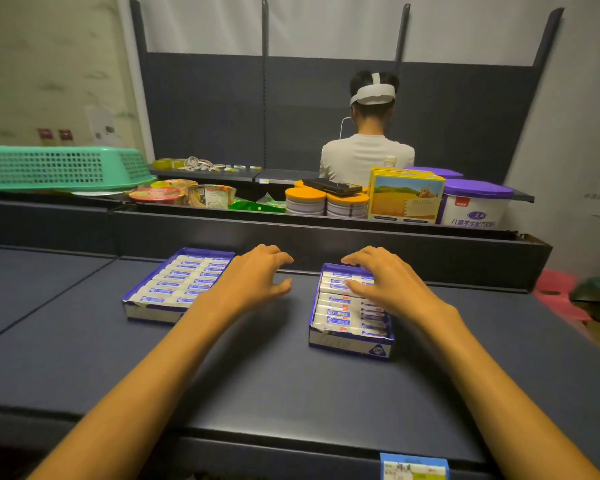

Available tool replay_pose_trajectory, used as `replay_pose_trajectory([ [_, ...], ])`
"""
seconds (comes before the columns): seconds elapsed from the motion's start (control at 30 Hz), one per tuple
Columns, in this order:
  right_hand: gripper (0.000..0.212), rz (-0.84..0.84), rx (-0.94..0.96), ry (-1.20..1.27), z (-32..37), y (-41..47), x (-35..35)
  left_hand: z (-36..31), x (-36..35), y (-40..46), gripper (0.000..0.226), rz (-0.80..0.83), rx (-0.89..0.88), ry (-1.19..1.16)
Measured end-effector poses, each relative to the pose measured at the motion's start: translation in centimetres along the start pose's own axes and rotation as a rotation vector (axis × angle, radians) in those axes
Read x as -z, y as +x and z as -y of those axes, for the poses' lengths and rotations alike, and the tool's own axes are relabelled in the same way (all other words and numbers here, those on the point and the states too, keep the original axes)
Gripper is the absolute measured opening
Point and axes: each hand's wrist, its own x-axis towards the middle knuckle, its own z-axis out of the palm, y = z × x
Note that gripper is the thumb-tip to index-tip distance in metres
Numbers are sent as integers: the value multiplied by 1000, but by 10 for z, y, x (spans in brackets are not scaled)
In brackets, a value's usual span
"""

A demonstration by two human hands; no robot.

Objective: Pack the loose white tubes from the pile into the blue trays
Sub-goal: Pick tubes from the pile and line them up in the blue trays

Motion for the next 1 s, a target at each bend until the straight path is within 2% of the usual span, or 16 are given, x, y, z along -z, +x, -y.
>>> replay_pose_trajectory([
  [0.43, 57, 114, 292, -27, 171, 29, -45, 121, 65, -141, 53, -18, 277, 132],
  [0.7, 53, 84, 478, 41, 354, 48, -102, 248, 124, -272, 56, 8, 398, 246],
  [1.0, 53, 112, 577, -1, 547, 83, -161, 390, 180, -398, 55, -5, 518, 285],
])
